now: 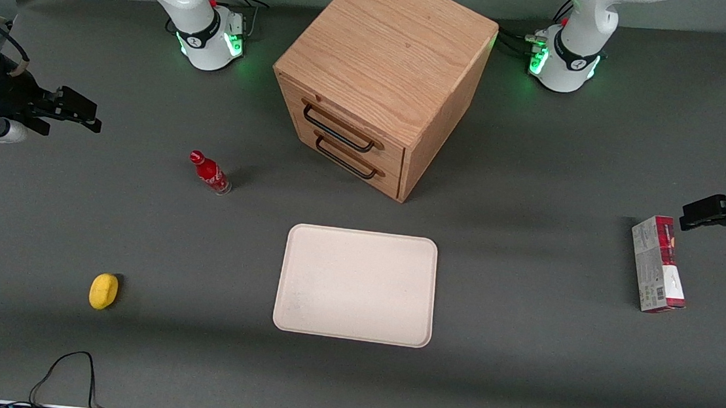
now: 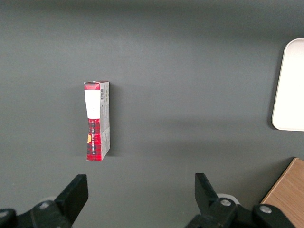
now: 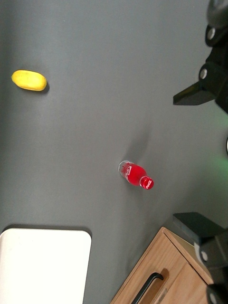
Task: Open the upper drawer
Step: 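Move the right gripper toward the upper drawer's black handle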
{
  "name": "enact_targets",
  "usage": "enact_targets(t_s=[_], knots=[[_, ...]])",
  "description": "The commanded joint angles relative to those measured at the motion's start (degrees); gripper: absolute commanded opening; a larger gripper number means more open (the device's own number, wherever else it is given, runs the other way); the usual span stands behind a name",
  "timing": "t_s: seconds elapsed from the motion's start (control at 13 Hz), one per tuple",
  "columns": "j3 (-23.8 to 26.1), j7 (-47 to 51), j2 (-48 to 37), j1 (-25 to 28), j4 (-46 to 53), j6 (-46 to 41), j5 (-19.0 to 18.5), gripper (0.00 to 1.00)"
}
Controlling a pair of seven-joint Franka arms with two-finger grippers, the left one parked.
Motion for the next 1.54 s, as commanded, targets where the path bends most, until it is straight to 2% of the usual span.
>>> enact_targets(t_s=[0.0,0.85,1.0,1.23,1.38,1.46], knots=[[2.09,0.09,-0.17,-0.59,1.36,-1.92,-0.26,1.00],[2.44,-0.70,2.73,0.21,4.09,-5.00,0.09,1.00],[2.79,-0.70,3.60,3.26,4.44,-4.92,0.18,1.00],[2.88,-2.19,6.41,4.60,7.06,-4.48,4.56,1.00],[2.97,-10.86,10.27,4.78,10.66,-5.18,6.06,1.00],[3.84,-13.16,10.55,7.74,11.64,-5.18,5.89,1.00]])
